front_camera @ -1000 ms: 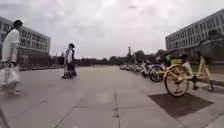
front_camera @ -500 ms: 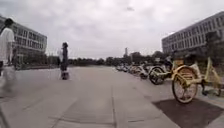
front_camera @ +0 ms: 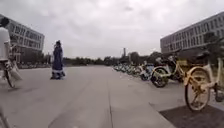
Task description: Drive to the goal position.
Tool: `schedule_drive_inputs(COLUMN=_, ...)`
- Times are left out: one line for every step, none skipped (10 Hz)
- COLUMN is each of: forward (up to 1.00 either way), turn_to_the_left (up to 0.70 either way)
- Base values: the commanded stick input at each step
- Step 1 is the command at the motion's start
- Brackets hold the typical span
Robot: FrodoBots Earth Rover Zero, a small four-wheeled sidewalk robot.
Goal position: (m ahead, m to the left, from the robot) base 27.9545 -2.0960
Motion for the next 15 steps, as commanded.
schedule_drive_inputs(forward=0.7, turn_to_the_left=-0.09)
schedule_drive_inputs(forward=0.7, turn_to_the_left=-0.09)
schedule_drive_inputs(forward=0.7, turn_to_the_left=-0.06)
schedule_drive_inputs(forward=0.7, turn_to_the_left=0.0)
schedule_drive_inputs(forward=0.7, turn_to_the_left=0.0)
schedule_drive_inputs(forward=0.7, turn_to_the_left=0.0)
schedule_drive_inputs(forward=0.7, turn_to_the_left=0.03)
schedule_drive_inputs(forward=0.7, turn_to_the_left=0.11)
schedule_drive_inputs(forward=0.7, turn_to_the_left=0.12)
schedule_drive_inputs(forward=0.7, turn_to_the_left=0.03)
schedule_drive_inputs(forward=0.7, turn_to_the_left=0.0)
schedule_drive_inputs(forward=0.7, turn_to_the_left=0.0)
schedule_drive_inputs(forward=0.7, turn_to_the_left=0.0)
schedule_drive_inputs(forward=0.7, turn_to_the_left=0.0)
schedule_drive_inputs(forward=0.7, turn_to_the_left=0.0)
